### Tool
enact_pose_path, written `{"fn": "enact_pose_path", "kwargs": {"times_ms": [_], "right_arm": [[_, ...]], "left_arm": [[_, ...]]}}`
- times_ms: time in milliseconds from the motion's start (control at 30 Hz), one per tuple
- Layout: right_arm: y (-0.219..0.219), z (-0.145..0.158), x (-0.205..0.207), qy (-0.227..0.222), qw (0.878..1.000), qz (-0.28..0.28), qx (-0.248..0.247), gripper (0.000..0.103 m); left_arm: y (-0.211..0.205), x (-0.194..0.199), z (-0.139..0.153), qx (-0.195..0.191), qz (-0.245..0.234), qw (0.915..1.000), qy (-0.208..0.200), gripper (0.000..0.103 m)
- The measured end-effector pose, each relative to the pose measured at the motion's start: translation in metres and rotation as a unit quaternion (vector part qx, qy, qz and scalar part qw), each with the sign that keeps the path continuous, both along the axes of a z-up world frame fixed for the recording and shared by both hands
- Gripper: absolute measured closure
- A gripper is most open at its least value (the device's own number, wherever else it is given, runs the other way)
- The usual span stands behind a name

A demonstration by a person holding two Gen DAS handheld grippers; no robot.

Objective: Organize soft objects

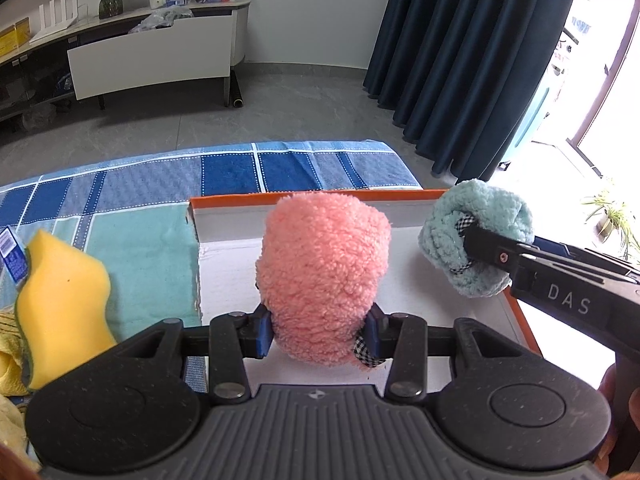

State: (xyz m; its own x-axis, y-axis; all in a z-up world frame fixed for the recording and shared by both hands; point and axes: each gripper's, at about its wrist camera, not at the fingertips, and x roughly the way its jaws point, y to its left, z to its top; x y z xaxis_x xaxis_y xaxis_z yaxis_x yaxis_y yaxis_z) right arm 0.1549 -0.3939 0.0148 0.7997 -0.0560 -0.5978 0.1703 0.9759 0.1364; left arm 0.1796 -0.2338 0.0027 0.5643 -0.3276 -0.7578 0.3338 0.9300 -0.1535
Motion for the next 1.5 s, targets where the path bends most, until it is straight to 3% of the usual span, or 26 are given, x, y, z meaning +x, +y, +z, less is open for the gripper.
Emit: {"fn": "enact_pose_path", "kwargs": {"times_ms": [133, 167, 233, 300, 367, 800, 1300, 1500], "right_arm": [[0.0, -0.003, 0.007, -0.002, 1.0, -0.004, -0.007, 0.047], [0.001, -0.004, 0.007, -0.003, 1.0, -0.004, -0.009, 0.038], [0.0, -0.003, 0.007, -0.007, 1.0, -0.004, -0.008, 0.036], [-0.001, -0.001, 0.005, -0.012, 1.0, -0.004, -0.007, 0.035], [-0.003, 0.001, 0.004, -0.015, 1.0, -0.007, -0.007, 0.035], [0.014, 0.019, -0.018, -0.039, 0.999, 0.01, 0.004, 0.035], [0.116, 0.048, -0.042, -0.052, 0.993, 0.104, -0.024, 0.033], [0.135, 0.052, -0.039, -0.067, 0.992, 0.106, -0.01, 0.03]], "left_arm": [[-0.002, 0.004, -0.003, -0.007, 0.001, 1.0, 0.002, 0.055], [-0.004, 0.004, -0.003, -0.007, 0.001, 1.0, 0.003, 0.049], [-0.006, 0.003, -0.004, -0.01, -0.002, 0.9999, 0.0, 0.046], [-0.006, 0.002, -0.002, -0.013, -0.004, 0.9999, -0.002, 0.032], [-0.005, -0.001, 0.001, -0.012, -0.002, 0.9999, -0.005, 0.025], [0.024, -0.03, 0.024, -0.008, 0.019, 0.9995, -0.024, 0.021], [0.118, -0.078, 0.046, 0.007, 0.084, 0.9956, -0.042, 0.017], [0.151, -0.081, 0.047, 0.019, 0.109, 0.9928, -0.046, 0.017]]}}
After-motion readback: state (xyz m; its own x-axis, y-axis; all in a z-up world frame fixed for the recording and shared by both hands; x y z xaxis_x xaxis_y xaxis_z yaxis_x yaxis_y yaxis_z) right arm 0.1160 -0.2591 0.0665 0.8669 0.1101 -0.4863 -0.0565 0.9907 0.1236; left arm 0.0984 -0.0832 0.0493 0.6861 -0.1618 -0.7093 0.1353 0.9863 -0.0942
